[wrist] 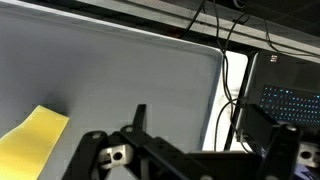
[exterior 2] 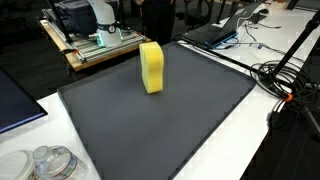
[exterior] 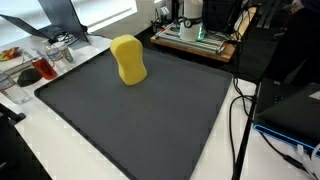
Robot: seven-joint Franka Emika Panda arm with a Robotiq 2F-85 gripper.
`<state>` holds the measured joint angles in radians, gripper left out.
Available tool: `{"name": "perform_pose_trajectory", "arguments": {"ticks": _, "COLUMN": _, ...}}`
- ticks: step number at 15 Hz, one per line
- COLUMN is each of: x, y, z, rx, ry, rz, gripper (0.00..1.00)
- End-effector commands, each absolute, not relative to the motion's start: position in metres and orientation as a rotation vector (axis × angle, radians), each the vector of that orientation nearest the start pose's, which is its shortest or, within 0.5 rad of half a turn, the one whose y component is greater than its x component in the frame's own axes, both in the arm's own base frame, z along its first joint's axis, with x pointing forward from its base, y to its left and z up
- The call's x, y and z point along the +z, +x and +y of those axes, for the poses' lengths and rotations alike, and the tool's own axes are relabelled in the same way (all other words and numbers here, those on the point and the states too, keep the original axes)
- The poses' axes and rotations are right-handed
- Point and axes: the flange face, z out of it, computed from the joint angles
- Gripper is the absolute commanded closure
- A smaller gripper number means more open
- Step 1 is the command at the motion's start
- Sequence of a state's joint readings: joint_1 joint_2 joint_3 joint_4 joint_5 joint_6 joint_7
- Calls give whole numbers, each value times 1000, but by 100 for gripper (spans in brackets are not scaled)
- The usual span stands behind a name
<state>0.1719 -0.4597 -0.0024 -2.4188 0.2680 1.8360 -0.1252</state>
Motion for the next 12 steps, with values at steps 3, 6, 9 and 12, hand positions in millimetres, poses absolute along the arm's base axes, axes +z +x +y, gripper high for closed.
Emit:
{"name": "perform_pose_trajectory", "arguments": {"ticks": 3, "x": 472, "y": 393, "z": 95, "rx": 155, "ry": -2937, "rz": -204, "gripper": 0}}
{"name": "perform_pose_trajectory", "arguments": {"ticks": 6, "x": 476, "y": 401, "z": 107, "rx": 66, "ry": -3055, "rz": -66, "gripper": 0}}
{"name": "perform_pose_trajectory", "arguments": {"ticks": 9, "x": 470, "y": 412, "z": 116, "rx": 21, "ry": -3190, "rz": 77, "gripper": 0}}
{"name": "perform_pose_trajectory", "arguments": {"ticks": 12, "x": 465, "y": 424, "z": 132, "rx": -4, "ry": -3310, "rz": 243, "gripper": 0}}
